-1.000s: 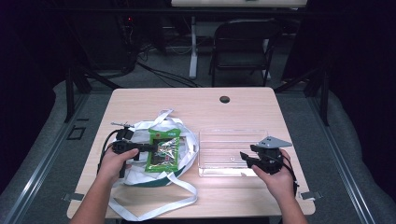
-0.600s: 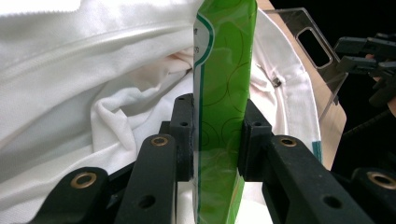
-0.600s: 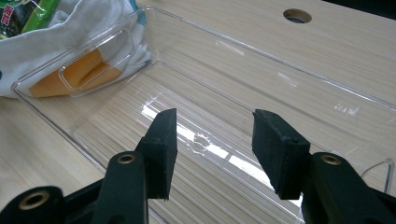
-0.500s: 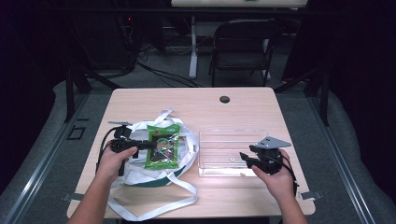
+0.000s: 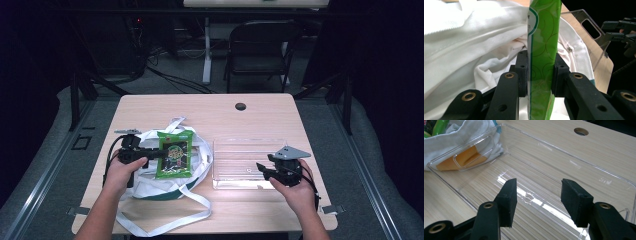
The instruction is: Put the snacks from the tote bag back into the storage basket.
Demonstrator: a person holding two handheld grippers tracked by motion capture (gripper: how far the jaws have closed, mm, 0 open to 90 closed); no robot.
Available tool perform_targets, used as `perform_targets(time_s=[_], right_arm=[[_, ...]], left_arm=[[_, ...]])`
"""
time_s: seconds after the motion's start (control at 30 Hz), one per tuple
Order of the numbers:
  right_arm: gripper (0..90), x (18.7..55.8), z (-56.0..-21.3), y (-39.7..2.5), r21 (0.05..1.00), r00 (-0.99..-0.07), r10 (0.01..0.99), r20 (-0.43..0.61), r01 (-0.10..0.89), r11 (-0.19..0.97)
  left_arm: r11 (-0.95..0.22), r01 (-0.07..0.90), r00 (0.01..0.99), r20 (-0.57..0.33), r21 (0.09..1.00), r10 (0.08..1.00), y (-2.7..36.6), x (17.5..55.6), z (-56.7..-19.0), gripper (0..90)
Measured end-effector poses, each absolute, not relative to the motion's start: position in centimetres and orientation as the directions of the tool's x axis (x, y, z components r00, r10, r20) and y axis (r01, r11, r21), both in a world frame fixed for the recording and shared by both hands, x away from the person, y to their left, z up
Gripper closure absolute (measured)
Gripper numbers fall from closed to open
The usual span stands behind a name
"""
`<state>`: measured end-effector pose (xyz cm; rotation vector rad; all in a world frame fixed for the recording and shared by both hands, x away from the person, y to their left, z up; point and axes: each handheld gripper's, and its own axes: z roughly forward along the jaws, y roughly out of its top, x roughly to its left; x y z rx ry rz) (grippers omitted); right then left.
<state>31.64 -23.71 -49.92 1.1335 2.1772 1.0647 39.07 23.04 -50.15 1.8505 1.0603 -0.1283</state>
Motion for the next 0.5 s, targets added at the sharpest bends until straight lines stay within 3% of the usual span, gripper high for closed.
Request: perform_targets(time_s=[0.23,0.5], right_arm=[[51.6,31.8,-50.1,-23.8,0.792,-0.557,0.83,0.022,0.516,0.326],[55.7,32.0,-49.7,-23.4,0.791,-0.577,0.817,-0.003,0.499,0.355]], left_arm=[[-0.164,0.688,0.636,-0.478,0.707,0.606,23.0,38.9,-49.7,72.6],[-0.163,0.637,0.67,-0.436,0.754,0.601,23.2,38.6,-48.8,72.6]])
